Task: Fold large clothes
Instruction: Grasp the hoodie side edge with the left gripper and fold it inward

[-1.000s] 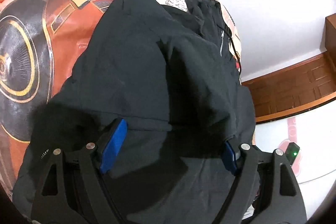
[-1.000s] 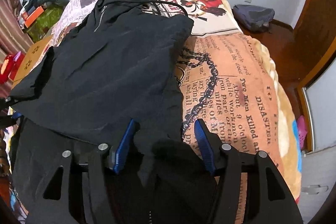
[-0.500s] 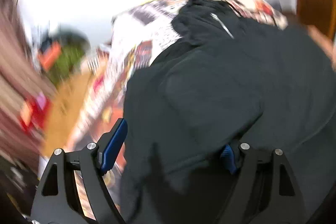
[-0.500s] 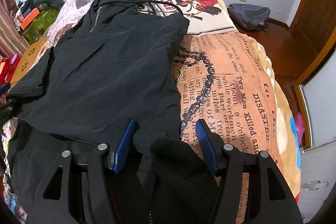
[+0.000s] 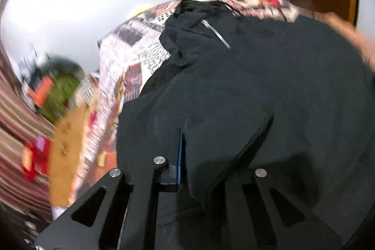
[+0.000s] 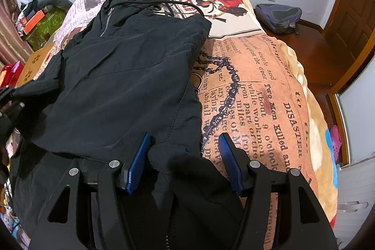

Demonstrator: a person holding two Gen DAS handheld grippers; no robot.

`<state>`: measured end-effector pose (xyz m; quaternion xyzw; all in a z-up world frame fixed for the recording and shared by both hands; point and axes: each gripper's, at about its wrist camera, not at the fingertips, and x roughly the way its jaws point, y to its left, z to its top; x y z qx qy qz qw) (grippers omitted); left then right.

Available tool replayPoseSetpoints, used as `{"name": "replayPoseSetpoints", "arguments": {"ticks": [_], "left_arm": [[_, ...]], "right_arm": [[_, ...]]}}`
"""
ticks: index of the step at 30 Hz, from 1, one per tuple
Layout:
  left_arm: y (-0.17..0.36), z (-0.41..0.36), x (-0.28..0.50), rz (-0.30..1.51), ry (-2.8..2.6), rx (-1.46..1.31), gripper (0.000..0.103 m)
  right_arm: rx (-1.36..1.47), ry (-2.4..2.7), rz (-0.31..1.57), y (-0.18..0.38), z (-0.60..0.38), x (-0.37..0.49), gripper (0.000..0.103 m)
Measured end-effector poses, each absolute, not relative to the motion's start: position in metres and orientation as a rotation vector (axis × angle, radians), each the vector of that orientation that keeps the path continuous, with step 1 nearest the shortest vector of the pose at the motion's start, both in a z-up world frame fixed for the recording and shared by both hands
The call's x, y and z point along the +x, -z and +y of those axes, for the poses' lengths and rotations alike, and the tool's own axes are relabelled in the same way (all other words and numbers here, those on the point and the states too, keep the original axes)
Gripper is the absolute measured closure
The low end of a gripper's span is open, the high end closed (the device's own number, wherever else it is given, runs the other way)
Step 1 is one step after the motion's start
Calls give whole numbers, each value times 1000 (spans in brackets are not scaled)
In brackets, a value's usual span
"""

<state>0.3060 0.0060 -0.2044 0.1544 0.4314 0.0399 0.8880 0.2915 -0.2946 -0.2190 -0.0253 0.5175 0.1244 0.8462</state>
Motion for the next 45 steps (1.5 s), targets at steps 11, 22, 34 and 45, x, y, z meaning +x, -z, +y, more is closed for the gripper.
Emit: {"name": "replayPoseSetpoints", "arguments": {"ticks": [11,22,34,45], "left_arm": [[184,104,282,925,111,-391,89],[215,168,252,890,105,-768,80],[212,146,239,1015,-52,-221,69],[188,174,237,980,-224,-17,46]], "right_arm": [[-37,-276,1092,221,-296,292,45],[-44,-273,1094,223,-295,292,45],[-61,-254,1092,222,-292,290,44],[-57,-232,1110,208,-291,297,44]]}}
